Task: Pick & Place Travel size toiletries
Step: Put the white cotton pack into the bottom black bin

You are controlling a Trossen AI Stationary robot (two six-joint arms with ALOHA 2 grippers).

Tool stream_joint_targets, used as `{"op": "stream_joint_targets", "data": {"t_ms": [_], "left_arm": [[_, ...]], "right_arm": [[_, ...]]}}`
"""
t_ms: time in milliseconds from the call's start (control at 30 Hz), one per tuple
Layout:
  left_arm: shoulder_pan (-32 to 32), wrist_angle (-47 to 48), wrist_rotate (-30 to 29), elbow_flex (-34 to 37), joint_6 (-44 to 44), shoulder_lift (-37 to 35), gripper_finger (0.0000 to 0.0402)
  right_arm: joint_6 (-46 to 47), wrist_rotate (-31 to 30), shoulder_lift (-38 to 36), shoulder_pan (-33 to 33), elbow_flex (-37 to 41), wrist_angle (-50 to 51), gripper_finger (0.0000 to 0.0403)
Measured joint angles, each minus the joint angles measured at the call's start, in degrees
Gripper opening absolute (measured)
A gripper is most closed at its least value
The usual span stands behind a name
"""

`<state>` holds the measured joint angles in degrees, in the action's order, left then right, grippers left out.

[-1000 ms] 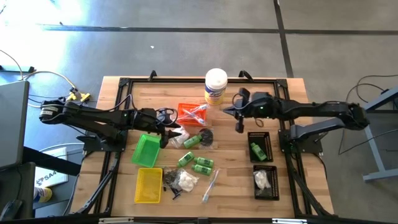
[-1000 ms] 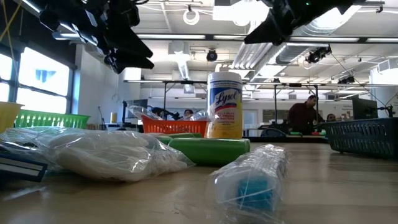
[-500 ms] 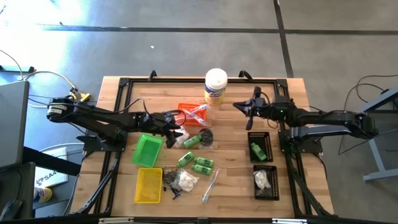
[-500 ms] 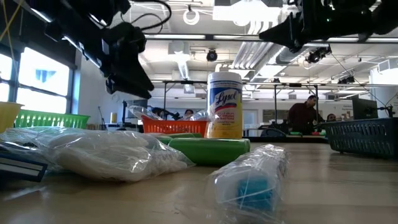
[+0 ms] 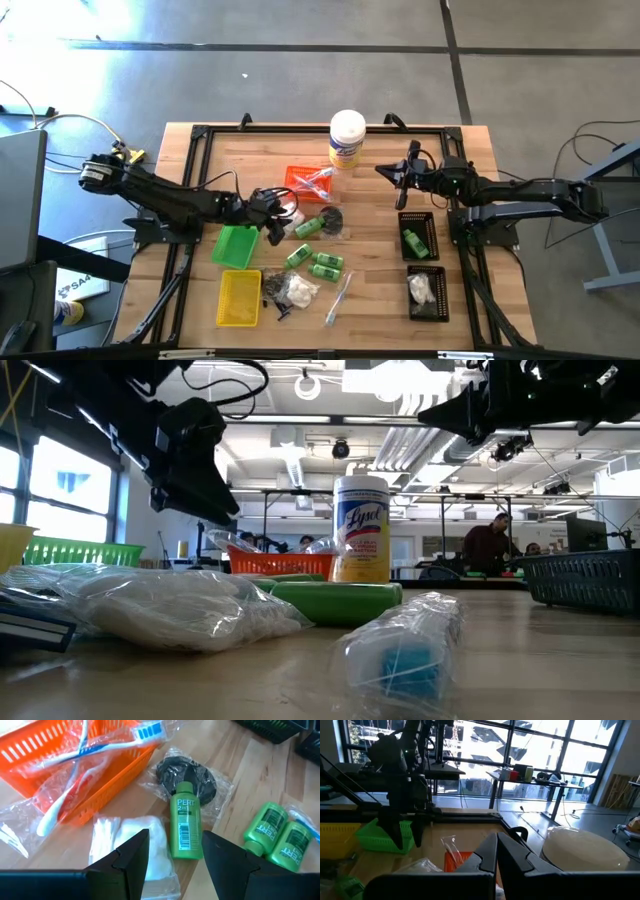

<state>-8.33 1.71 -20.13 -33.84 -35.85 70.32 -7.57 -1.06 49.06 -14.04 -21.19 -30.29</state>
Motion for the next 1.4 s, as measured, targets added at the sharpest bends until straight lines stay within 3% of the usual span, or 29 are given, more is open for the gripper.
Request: {"op": "stream_joint_targets", "data": {"t_ms": [233, 533, 800, 1400], "left_arm": [[-1.2, 11.8, -1.3, -8.2, -0.6, 2.8, 0.018], [-1.1, 33.1, -3.0, -21.6, -6.1, 14.5, 0.018], [-1.1, 34.9, -0.6, -23.7, -6.0, 20.8, 0.018], [-1.1, 34.4, 3.0, -23.7, -10.0, 21.0, 0.018]], "right_arm": [[0.1, 0.0, 0.0, 0.0, 0.0, -0.4, 0.0004], [0.2, 0.0, 0.0, 0.0, 0.0, -0.2, 0.0005], [-0.3, 0.0, 0.0, 0.0, 0.0, 0.0, 0.0004], [-0.2, 0.0, 0.0, 0.0, 0.0, 0.1, 0.0004]]}}
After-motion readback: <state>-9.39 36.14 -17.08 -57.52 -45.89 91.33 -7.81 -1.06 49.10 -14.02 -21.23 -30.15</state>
